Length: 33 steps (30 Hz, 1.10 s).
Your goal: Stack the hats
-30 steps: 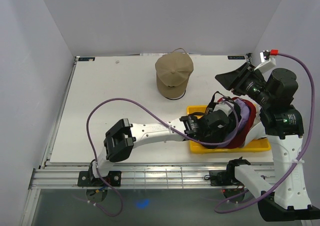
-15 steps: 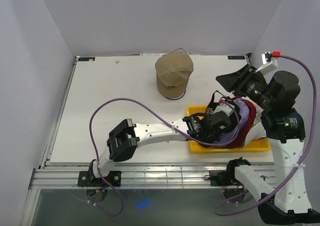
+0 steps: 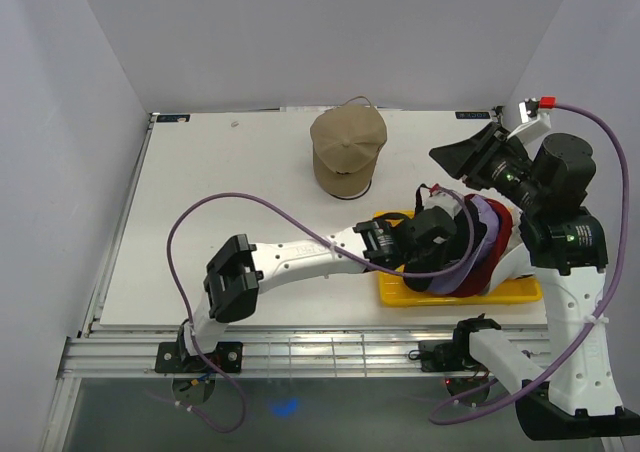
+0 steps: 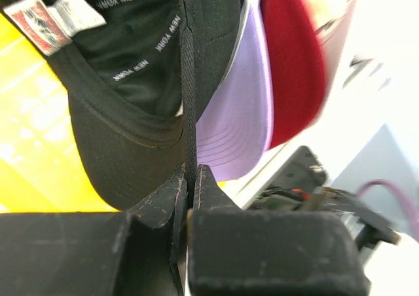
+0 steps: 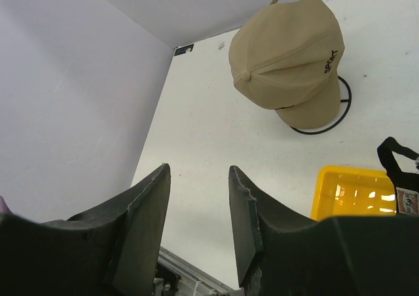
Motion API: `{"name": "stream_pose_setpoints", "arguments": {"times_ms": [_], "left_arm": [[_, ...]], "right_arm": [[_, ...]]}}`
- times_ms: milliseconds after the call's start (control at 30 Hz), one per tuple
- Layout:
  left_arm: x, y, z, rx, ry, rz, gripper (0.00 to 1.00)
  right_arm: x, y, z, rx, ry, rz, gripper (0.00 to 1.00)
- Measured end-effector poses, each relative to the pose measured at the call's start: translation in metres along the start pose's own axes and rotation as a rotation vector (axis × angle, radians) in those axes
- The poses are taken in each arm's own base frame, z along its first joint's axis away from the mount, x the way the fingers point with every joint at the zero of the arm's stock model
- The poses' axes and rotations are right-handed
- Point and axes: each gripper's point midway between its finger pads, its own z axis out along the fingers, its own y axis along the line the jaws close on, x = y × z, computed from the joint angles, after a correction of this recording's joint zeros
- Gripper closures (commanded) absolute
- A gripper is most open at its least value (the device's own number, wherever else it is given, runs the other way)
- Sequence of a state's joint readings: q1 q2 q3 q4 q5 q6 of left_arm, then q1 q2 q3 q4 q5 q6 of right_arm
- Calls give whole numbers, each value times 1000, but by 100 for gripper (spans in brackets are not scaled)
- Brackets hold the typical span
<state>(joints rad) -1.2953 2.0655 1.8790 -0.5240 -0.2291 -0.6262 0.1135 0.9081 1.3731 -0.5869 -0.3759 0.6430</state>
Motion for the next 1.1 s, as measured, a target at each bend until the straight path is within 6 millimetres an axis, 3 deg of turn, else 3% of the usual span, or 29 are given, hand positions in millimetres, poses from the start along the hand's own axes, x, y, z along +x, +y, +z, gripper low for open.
{"name": "stream_pose_setpoints", "arguments": {"times_ms": [133, 400, 767, 967, 1100], "left_arm": [[-26, 8, -28, 67, -38, -103, 100], [-115, 42, -95, 249, -222, -327, 100], [-201, 89, -135, 517, -364, -561, 100], [-250, 125, -171, 639, -482, -666, 100], [-271, 141, -193, 724, -550, -723, 100]], "right_arm": [[-6, 6, -3, -11, -14, -7, 53], [-24, 24, -8, -43, -49, -21, 53], [-32, 33, -8, -61, -59, 12, 52], [-31, 40, -5, -101, -41, 39, 52], [-30, 42, 6, -134, -14, 54, 46]]}}
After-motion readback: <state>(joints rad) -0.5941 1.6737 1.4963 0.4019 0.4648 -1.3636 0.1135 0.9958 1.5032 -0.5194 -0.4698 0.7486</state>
